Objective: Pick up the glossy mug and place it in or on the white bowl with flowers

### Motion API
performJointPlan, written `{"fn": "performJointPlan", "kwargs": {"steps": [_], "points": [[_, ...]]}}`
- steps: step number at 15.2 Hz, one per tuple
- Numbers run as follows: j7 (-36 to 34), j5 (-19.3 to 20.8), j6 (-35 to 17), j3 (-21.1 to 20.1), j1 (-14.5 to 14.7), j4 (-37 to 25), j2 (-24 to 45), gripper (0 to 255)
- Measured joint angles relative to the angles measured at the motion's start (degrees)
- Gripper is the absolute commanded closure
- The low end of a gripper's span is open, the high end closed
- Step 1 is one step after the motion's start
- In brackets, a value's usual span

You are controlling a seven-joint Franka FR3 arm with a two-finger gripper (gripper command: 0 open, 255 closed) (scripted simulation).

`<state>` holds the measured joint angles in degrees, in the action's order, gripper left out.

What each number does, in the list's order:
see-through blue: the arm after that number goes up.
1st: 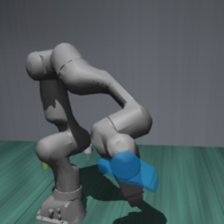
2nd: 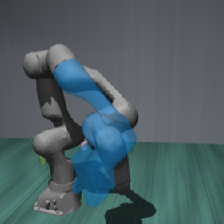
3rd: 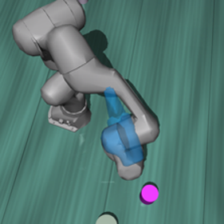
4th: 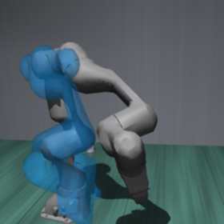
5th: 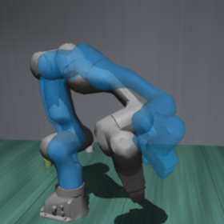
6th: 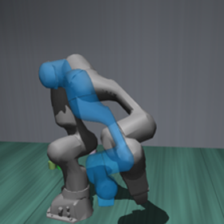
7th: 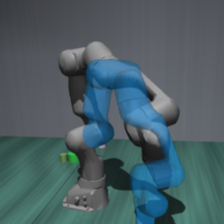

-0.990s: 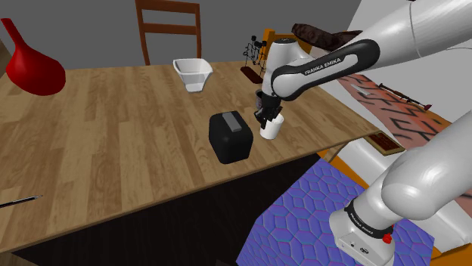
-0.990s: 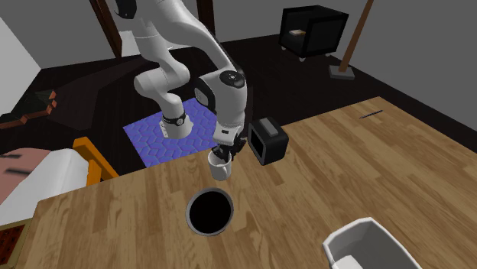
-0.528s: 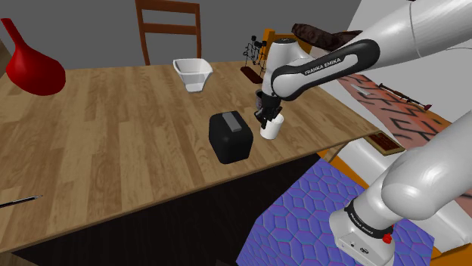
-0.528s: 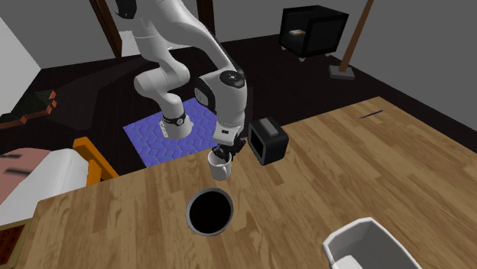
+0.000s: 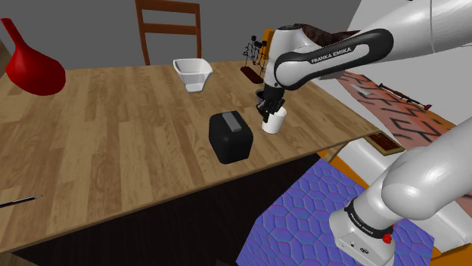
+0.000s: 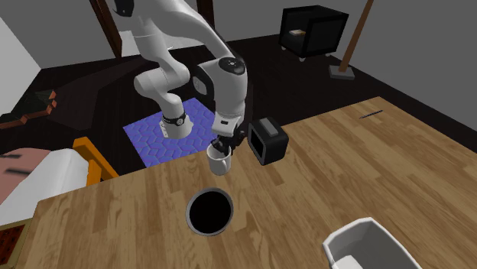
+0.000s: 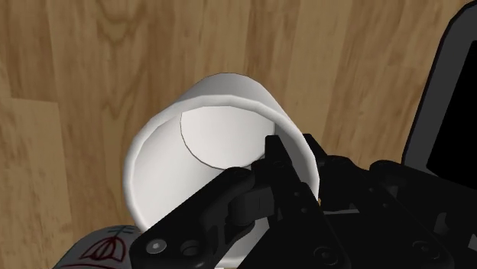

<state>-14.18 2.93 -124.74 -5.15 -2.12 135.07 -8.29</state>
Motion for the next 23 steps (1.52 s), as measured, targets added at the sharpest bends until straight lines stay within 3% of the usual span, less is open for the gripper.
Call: {"fn": "performJointPlan", "kwargs": {"steps": [23], "points": [[1.2,-0.9,18.1,0.2,0.1,-12.4,-5.8,255]]}}
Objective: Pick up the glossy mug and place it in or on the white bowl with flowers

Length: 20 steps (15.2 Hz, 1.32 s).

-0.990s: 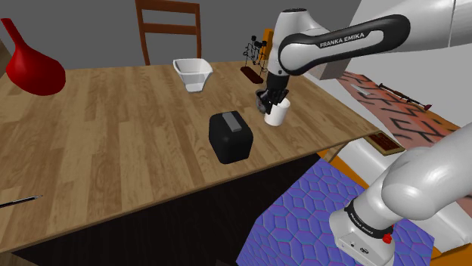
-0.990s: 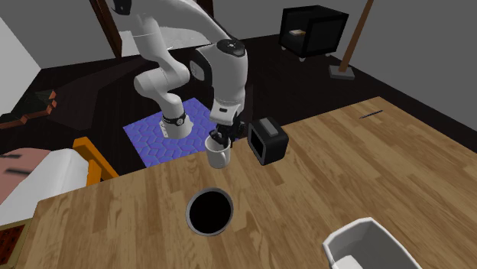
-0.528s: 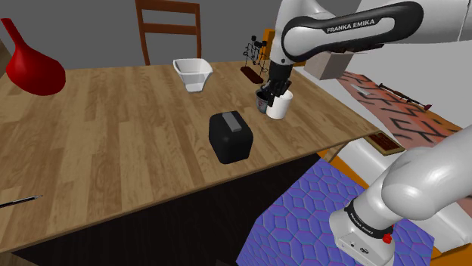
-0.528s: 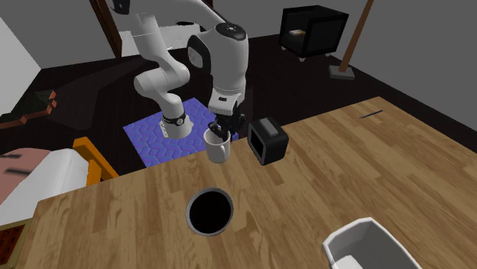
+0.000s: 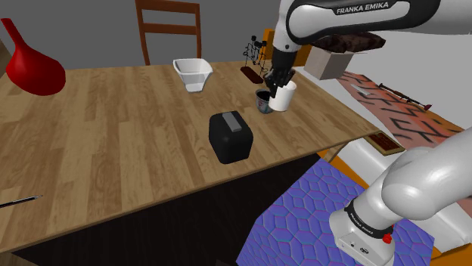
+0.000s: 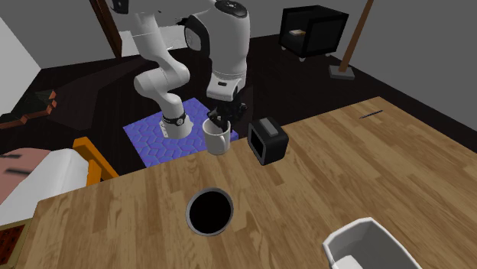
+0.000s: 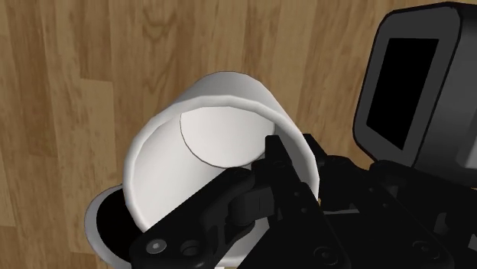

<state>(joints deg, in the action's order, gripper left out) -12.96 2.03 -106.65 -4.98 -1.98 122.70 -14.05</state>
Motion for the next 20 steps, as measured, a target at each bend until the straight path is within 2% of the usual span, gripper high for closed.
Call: {"fn": "performJointPlan", "kwargs": {"steps": [5,12,17,18,20], "points": [[2.0,0.5,2.4,1.2,-0.9,-5.2,2.8,255],[7.9,1.4,5.0,4.4,-3.7,-19.9,14.5,255],[11.9,1.2,9.9,6.1,-5.8,-36.5,26.0,255],[12.5,1.2,10.2,6.4,-6.1,-38.6,27.8,255],[12.8,1.1,9.2,6.5,-6.4,-38.7,28.8,255]]}}
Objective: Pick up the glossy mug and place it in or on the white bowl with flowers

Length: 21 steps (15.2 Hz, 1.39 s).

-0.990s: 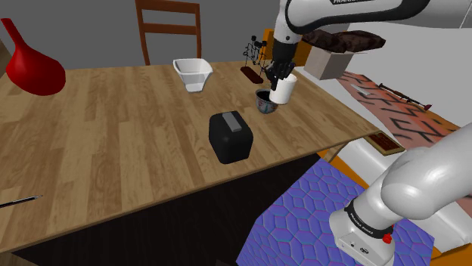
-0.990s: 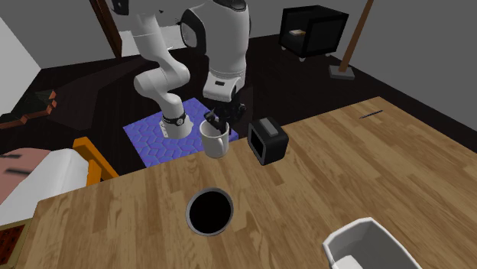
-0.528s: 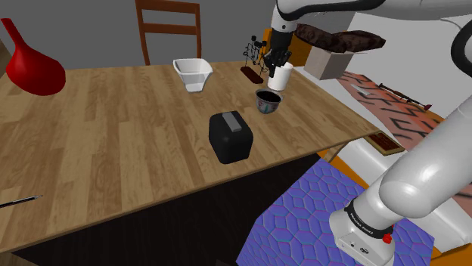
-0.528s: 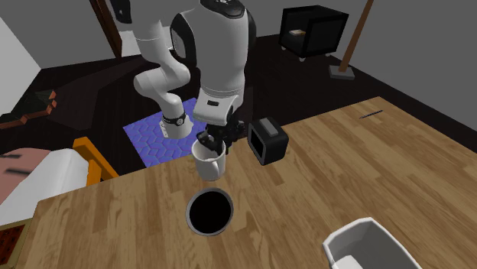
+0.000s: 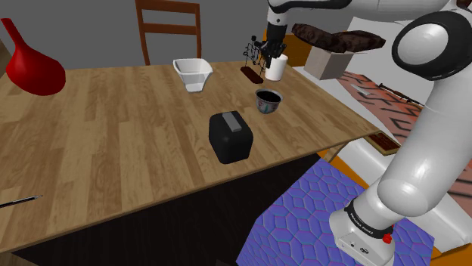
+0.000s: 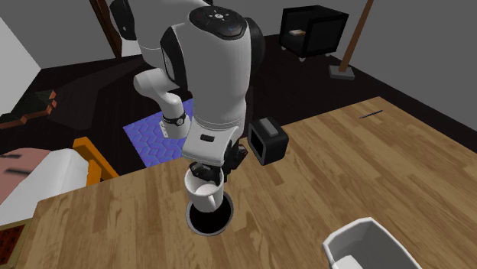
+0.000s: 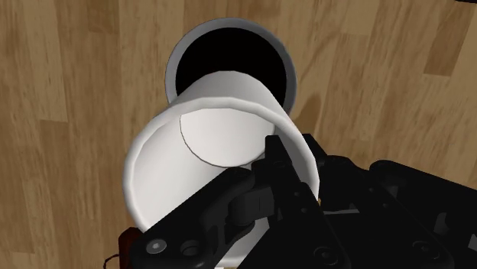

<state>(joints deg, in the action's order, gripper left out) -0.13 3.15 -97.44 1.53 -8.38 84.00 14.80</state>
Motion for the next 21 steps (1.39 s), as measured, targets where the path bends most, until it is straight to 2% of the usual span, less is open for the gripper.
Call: {"fn": "performJointPlan", "kwargs": {"steps": [15,21], "points": [[-0.5,0.1,-11.4,0.0,-0.1,10.6,0.8,255],[-0.5,0.1,-11.8,0.0,-0.1,11.0,0.8,255]]}}
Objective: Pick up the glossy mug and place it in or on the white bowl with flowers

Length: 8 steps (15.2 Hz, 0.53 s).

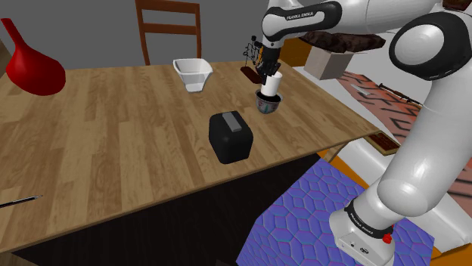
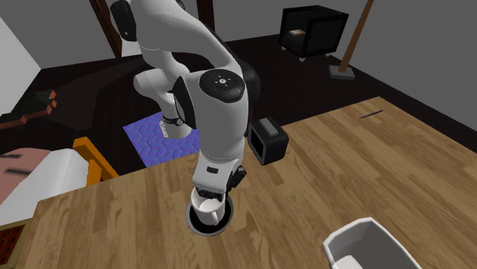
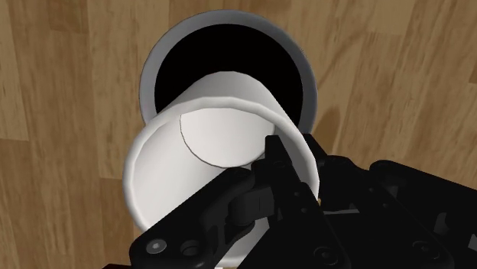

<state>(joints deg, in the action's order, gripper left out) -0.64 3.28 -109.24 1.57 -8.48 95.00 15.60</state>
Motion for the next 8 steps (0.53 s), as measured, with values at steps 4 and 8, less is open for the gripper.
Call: {"fn": "performJointPlan", "kwargs": {"steps": [4,8], "points": [[0.0,0.0,0.0,0.0,0.0,0.0,0.0,0],[0.0,0.0,0.0,0.0,0.0,0.0,0.0,0]]}}
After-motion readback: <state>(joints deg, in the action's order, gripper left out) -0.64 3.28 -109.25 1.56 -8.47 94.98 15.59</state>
